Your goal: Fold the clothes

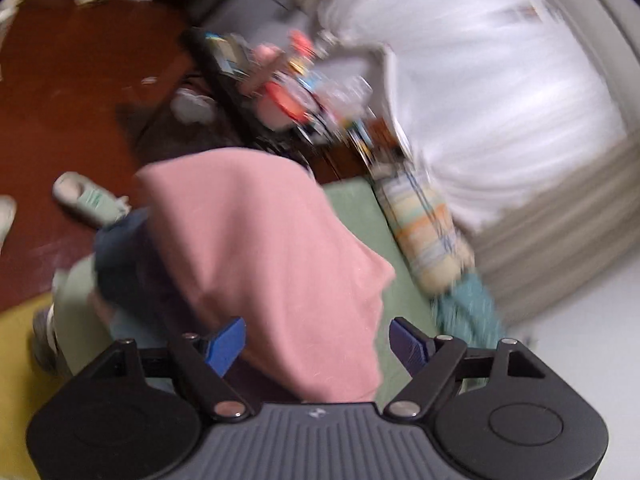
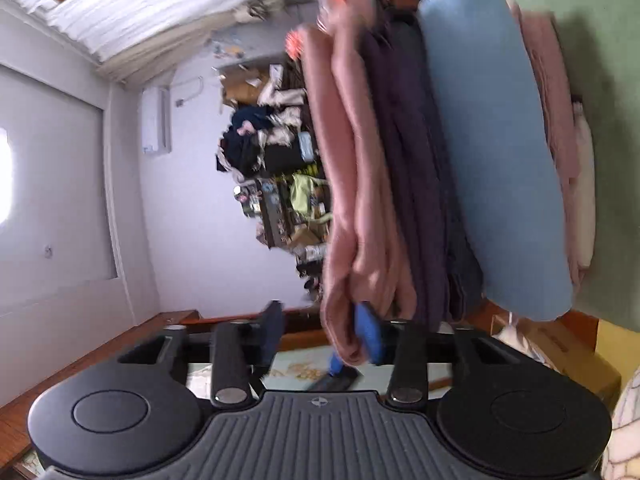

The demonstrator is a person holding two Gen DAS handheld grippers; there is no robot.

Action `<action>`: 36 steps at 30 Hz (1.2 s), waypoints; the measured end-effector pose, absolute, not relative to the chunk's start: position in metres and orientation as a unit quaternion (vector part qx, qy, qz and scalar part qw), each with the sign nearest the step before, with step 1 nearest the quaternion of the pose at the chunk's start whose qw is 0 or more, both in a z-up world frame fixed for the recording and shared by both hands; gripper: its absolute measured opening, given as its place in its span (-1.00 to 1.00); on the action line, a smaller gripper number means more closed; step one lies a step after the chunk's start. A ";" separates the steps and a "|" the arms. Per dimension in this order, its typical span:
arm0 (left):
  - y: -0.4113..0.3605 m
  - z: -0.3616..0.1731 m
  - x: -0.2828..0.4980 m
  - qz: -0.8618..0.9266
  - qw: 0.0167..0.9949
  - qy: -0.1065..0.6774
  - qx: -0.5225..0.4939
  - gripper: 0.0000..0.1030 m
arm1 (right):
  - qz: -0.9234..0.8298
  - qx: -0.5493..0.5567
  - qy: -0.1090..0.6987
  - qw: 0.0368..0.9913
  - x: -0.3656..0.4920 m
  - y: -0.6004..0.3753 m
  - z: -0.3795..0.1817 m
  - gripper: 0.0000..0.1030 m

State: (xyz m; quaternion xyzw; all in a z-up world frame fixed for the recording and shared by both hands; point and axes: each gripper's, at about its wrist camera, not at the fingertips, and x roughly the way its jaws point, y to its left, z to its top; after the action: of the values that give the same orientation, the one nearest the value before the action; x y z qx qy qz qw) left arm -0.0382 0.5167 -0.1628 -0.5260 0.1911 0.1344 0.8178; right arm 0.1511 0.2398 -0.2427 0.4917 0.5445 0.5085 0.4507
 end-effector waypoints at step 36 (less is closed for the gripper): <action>0.514 -0.168 -0.036 0.181 0.847 0.199 -0.459 0.51 | 0.405 0.472 0.650 0.436 0.141 0.291 -0.259 -0.87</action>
State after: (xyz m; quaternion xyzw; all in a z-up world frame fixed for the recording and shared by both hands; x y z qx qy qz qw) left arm -0.0362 0.5136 -0.1680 -0.4586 0.1993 0.1807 0.8470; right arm 0.1412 0.2911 -0.2585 0.4721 0.6504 0.4048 0.4361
